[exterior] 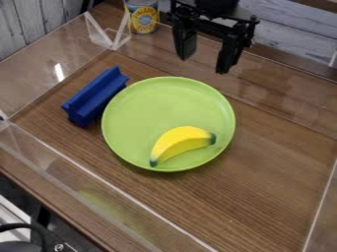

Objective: Put the blue object in the green plate

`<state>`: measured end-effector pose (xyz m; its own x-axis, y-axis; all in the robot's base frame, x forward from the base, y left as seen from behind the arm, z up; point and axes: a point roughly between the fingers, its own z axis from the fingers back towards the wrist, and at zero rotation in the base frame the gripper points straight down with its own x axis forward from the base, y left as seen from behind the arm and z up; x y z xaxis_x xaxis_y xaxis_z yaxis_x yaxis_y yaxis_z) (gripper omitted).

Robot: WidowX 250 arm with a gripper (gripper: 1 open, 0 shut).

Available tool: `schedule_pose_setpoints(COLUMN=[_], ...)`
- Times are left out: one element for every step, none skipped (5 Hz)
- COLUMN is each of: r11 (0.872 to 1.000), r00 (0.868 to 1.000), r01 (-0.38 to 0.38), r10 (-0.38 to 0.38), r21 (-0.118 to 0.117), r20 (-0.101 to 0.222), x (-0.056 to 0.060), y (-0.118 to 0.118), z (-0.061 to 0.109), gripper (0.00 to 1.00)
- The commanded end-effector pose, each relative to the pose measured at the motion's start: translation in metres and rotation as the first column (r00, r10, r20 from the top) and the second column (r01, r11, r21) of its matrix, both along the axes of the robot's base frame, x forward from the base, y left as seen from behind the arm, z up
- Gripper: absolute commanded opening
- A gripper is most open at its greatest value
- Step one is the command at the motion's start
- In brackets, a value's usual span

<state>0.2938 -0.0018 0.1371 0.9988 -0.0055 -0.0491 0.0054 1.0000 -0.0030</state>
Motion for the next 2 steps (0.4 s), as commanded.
schedule_pose_setpoints(r11=[1.000,1.000], r00=[1.000,1.000], r01=[0.005,0.001], r10=[-0.005,-0.001], r21=[0.004,0.013], r20=[-0.019,-0.017], x=[-0.004,-0.017], y=[0.006,0.026], z=[-0.006,-0.006], gripper=[1.00,1.00])
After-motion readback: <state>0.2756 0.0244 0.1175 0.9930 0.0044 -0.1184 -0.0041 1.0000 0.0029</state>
